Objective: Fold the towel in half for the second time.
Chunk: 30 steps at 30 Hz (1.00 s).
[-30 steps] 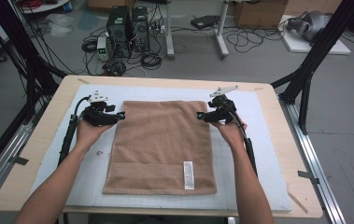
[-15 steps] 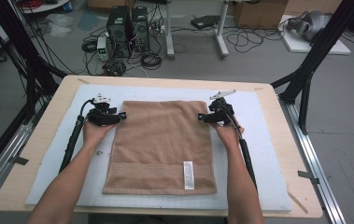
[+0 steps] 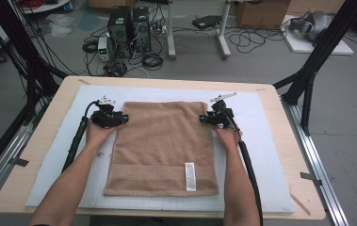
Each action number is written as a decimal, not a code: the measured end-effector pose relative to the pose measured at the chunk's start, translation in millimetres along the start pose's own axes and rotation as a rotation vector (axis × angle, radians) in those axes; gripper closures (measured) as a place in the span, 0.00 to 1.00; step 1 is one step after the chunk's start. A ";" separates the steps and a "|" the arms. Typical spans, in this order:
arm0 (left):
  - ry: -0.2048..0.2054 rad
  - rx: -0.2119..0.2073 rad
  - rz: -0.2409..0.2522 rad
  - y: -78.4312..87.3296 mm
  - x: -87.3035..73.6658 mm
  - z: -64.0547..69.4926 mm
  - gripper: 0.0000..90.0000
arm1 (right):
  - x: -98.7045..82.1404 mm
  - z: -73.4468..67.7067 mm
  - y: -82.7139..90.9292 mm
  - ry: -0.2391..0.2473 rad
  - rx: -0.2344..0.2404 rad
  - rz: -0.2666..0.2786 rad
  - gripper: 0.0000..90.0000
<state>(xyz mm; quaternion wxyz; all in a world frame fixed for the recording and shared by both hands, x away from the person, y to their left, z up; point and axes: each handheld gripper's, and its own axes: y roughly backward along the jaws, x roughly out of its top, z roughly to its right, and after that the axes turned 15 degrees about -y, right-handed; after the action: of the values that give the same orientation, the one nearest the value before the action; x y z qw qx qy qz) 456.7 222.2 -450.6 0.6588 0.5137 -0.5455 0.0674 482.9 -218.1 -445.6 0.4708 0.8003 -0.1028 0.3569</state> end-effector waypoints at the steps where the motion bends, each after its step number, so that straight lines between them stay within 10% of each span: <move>1: -0.007 -0.012 -0.001 -0.1 0.6 -0.1 0.75 | -0.2 -0.2 -0.2 -0.006 0.014 -0.002 0.79; 15: -0.046 -0.087 0.012 8.0 1.1 -4.9 0.93 | 5.3 -5.8 12.4 0.060 0.064 -0.019 0.90; 30: -0.199 -0.192 0.164 75.3 4.3 9.6 0.93 | -4.6 -31.9 78.7 0.199 0.202 0.006 0.90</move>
<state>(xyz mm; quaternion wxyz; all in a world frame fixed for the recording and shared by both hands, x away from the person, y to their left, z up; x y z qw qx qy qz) 403.2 247.9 -402.9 0.6399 0.4060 -0.6522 0.0174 425.0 -234.7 -385.4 0.3946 0.8038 -0.0214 0.4446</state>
